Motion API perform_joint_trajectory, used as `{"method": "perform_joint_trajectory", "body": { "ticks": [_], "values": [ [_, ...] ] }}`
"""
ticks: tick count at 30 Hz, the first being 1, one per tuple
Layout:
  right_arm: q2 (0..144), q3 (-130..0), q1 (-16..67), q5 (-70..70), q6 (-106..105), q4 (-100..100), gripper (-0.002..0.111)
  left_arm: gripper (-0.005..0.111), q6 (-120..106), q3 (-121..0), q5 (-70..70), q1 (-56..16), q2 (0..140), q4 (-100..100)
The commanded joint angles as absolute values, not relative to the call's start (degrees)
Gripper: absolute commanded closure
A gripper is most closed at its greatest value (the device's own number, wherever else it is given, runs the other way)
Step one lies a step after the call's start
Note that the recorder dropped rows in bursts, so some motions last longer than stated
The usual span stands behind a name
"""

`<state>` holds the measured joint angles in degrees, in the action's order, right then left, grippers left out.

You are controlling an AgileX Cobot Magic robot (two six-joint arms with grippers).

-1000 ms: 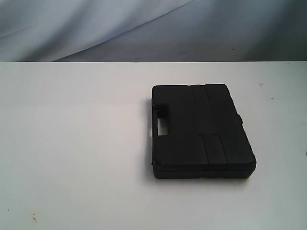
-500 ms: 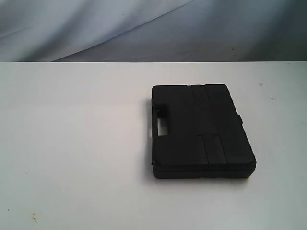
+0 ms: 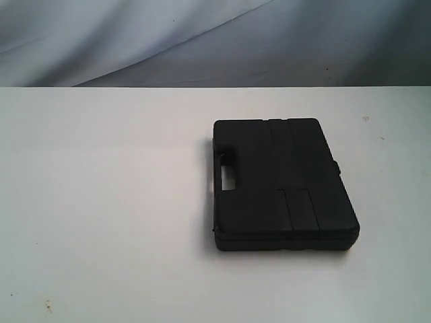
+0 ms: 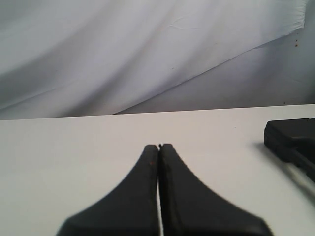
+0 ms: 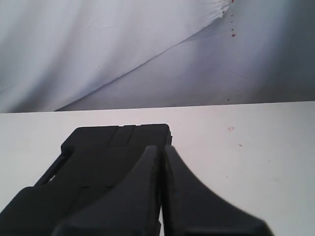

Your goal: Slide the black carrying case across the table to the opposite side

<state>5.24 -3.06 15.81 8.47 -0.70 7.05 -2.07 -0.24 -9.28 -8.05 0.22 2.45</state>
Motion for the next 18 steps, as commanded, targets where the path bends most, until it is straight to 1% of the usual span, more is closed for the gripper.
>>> {"method": "perform_joint_trajectory", "body": {
  "ticks": [1,18],
  "values": [
    [0.63,-0.61,15.30,7.52,-4.50,8.12,0.108,0.107,-1.96,0.00,-8.84,-7.91,0.00,2.44],
    [0.00,0.00,15.18,5.74,-4.52,4.82,0.108,0.107,-1.97,0.00,-8.84,-7.91,0.00,2.44]
  ]
}}
